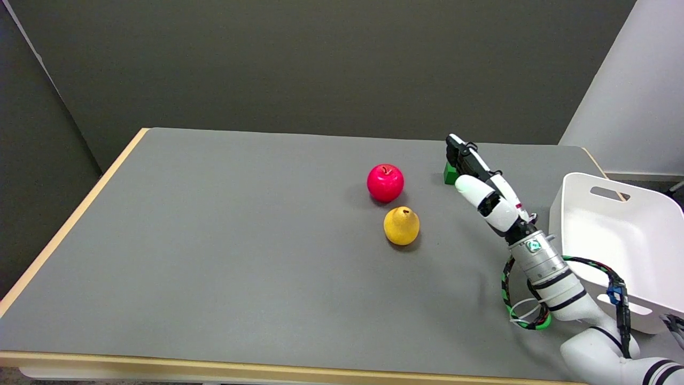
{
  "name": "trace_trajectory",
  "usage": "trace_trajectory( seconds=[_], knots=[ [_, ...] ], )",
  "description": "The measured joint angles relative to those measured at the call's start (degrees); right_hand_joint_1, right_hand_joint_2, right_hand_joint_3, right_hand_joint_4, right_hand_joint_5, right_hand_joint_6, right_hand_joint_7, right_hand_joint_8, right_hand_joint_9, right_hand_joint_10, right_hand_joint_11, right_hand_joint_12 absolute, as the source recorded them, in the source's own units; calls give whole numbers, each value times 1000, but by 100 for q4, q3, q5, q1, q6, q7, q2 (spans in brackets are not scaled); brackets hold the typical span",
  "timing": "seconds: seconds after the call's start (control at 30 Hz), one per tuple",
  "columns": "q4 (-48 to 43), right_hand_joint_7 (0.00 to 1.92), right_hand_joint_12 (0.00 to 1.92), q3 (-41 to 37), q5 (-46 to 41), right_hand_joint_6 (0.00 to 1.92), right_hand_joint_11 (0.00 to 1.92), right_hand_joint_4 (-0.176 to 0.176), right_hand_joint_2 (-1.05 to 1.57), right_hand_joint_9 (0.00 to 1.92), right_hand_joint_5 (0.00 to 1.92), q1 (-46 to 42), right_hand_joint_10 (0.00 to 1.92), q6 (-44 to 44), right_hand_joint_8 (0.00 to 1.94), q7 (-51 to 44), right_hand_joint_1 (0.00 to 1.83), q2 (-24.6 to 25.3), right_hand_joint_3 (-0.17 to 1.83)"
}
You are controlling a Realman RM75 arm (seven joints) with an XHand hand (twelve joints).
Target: Pick up the yellow pear.
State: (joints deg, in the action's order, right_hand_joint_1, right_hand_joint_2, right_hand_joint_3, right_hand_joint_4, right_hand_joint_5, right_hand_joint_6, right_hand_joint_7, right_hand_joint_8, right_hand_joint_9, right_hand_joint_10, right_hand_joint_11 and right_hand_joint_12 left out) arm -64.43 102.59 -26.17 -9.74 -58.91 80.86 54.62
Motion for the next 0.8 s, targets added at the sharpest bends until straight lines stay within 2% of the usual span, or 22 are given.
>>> trace_trajectory(
  seconds=[0.8],
  knots=[
    [241,-1,-1,39,10,122,-1,-89,721,-1,1,238,-1,743,-1,-29,194,231,946]
  ],
)
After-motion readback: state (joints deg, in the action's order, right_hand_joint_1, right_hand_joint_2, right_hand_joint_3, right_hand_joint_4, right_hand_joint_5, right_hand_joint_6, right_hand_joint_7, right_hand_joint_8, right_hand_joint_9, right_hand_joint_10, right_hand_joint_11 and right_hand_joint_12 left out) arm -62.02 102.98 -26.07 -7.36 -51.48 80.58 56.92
